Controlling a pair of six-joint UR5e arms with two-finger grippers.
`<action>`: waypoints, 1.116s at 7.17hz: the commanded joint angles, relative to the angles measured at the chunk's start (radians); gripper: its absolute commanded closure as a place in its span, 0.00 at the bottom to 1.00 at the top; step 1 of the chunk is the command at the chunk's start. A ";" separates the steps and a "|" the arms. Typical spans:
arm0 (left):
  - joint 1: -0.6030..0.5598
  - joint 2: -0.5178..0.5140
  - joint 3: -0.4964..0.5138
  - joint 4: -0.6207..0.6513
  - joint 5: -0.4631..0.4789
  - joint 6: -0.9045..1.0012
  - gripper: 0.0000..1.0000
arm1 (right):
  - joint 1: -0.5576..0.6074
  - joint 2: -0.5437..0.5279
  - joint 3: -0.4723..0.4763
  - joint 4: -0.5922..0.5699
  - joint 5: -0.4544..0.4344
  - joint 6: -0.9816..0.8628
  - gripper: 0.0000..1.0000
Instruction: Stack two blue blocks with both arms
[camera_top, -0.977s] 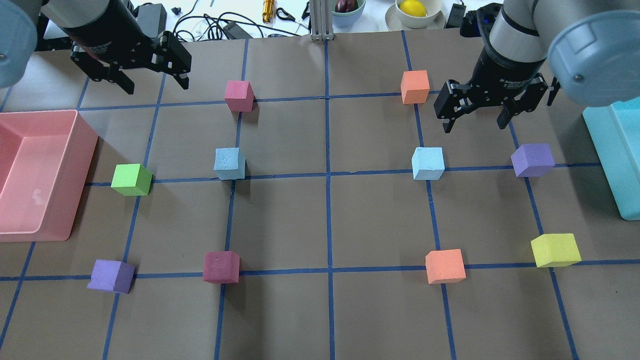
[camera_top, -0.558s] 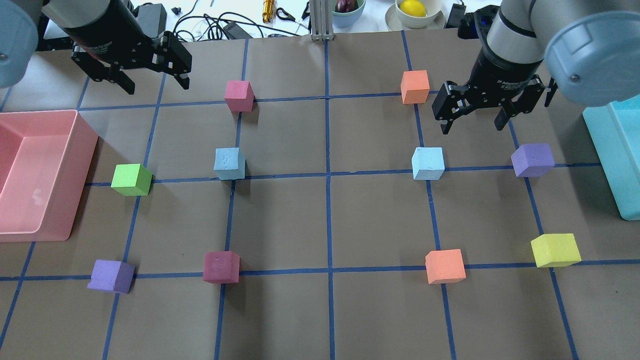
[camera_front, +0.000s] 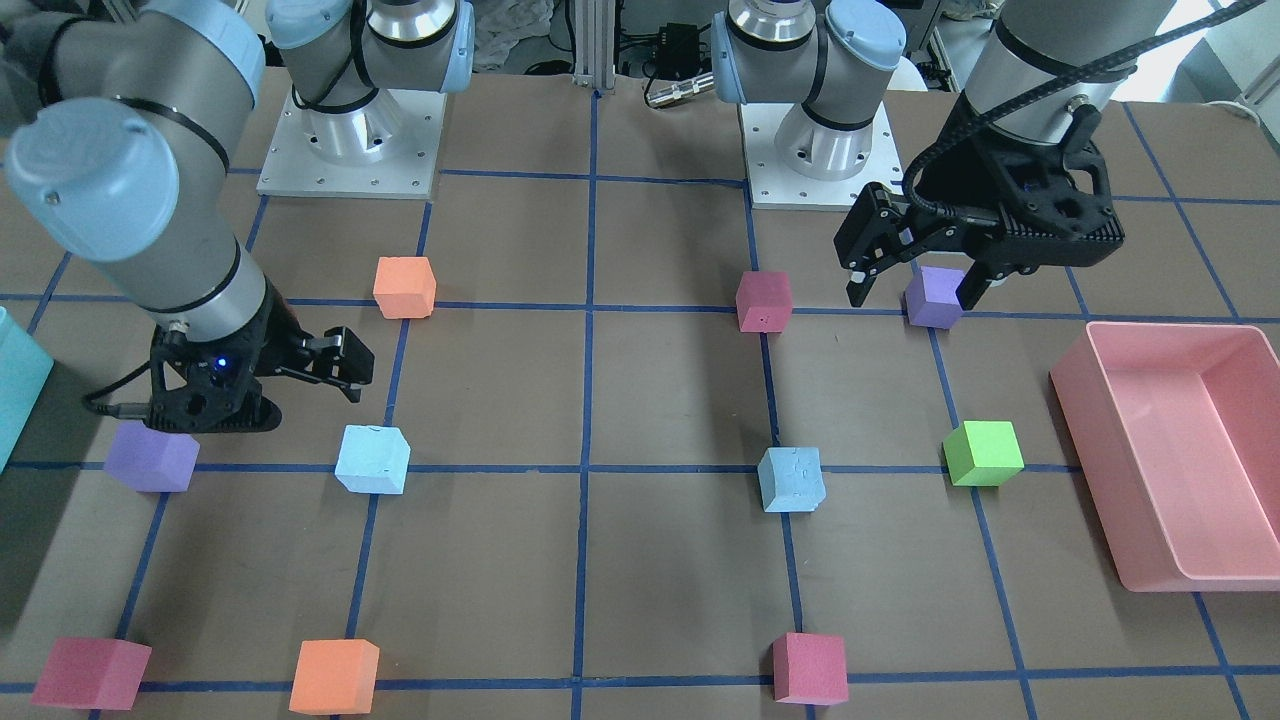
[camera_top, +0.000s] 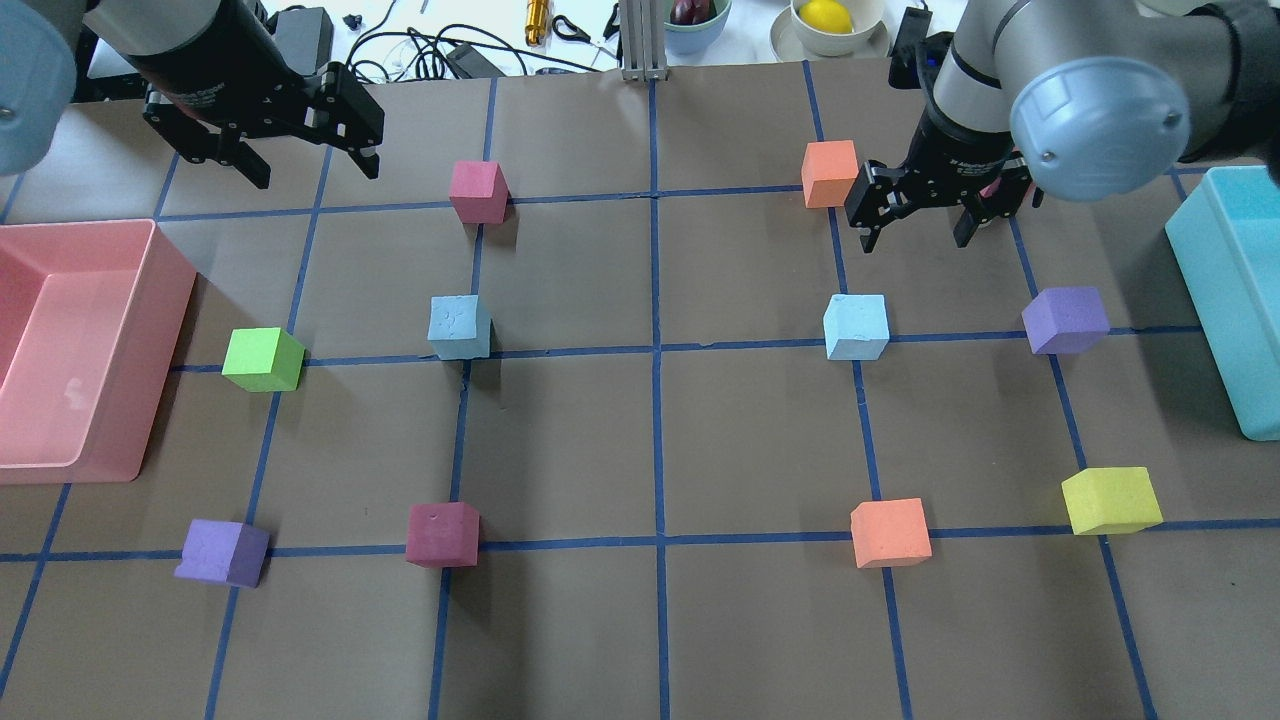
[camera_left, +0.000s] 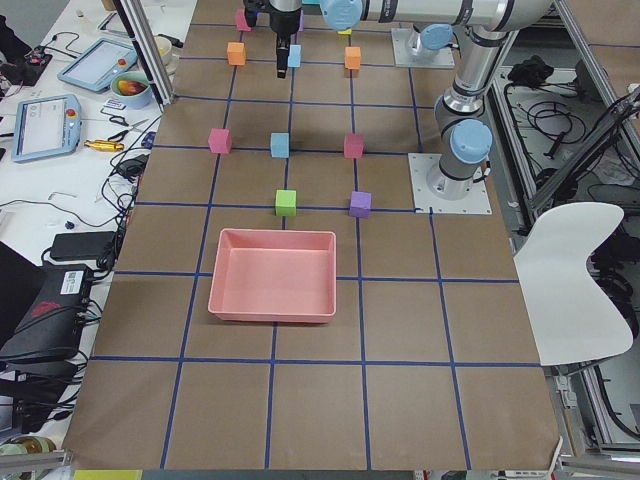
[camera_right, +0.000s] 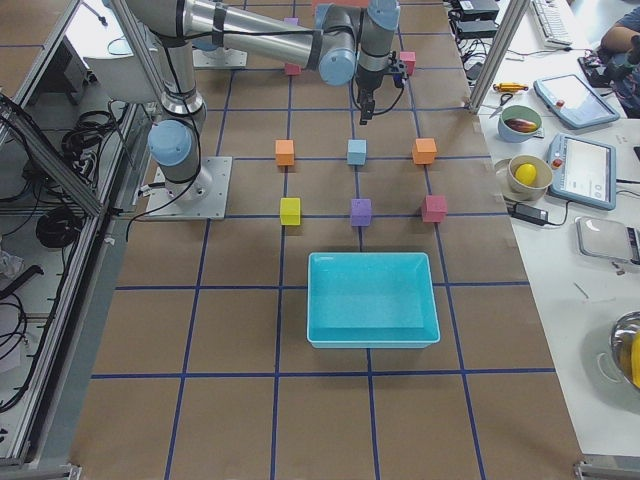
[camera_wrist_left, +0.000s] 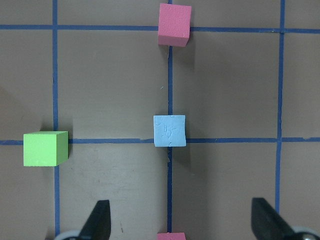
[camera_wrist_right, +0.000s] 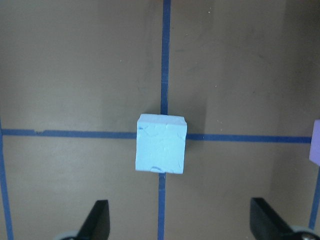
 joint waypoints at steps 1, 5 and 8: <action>0.000 0.001 0.000 0.000 -0.003 0.000 0.00 | 0.001 0.103 0.013 -0.079 0.006 0.011 0.00; 0.000 -0.001 0.000 0.002 -0.006 -0.002 0.00 | 0.002 0.206 0.029 -0.077 0.012 0.083 0.00; 0.000 -0.001 0.000 0.002 -0.008 0.000 0.00 | 0.004 0.229 0.030 -0.077 0.049 0.079 0.00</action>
